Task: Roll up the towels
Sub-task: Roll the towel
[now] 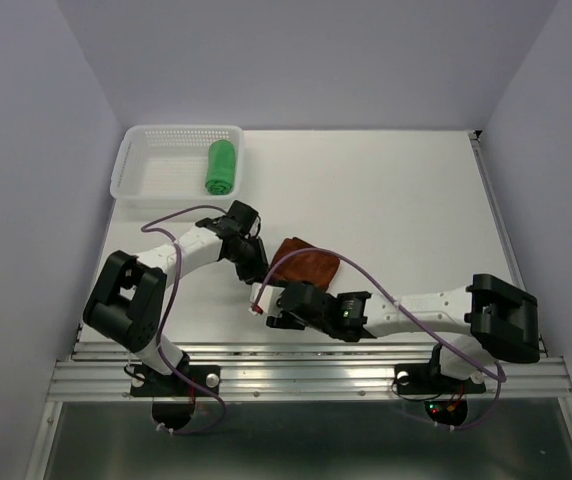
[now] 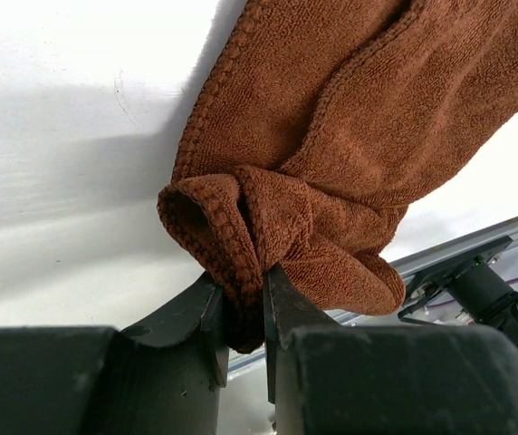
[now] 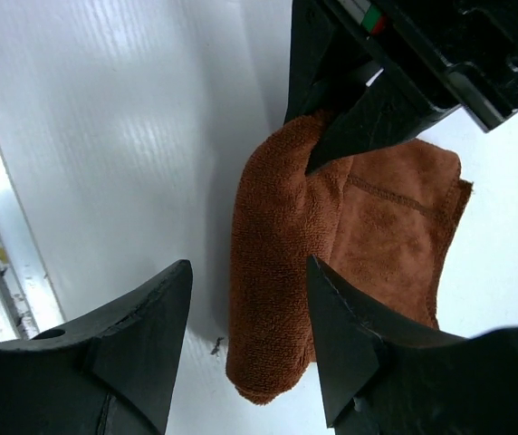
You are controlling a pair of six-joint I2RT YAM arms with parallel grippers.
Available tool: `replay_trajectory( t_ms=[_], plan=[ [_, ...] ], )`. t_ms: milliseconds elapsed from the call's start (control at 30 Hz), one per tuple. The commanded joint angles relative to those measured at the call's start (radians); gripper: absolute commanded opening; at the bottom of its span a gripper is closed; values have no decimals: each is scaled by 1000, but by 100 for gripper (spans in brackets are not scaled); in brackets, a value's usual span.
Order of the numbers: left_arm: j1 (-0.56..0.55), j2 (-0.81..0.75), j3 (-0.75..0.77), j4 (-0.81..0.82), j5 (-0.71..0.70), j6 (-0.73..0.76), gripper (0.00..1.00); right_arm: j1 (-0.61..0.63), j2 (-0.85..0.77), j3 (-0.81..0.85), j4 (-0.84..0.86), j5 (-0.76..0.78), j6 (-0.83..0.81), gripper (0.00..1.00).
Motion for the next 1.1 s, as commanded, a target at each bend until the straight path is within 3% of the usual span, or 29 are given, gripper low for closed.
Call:
replay_trajectory(
  t_ms=[0,400,467,500,533,567,700,767,867,900,1067],
  plan=[
    [1,6,54,-74,25,23,11,23,37,-5,56,135,-48,59],
    [9,45,97,-119,41,40,9,23,129,-39,53,166,-25,59],
    [12,49,98,-119,45,40,9,23,152,-34,41,171,-17,55],
    [14,53,97,-114,47,40,8,23,166,-28,26,180,-8,51],
    [14,51,94,-108,45,33,7,23,193,-26,18,203,1,32],
    [17,49,91,-103,48,31,7,23,207,-20,13,216,10,25],
    [24,34,78,-99,44,22,9,23,237,-17,12,223,48,7],
    [24,22,66,-93,33,17,15,8,217,-14,13,178,75,1],
    [26,-6,49,-68,18,2,30,-44,182,-13,13,50,134,1],
    [27,-21,45,-50,18,-4,41,-78,153,-14,13,-24,154,1],
    [37,-73,37,-19,-10,-15,73,-208,71,-33,13,-290,234,1]
  ],
)
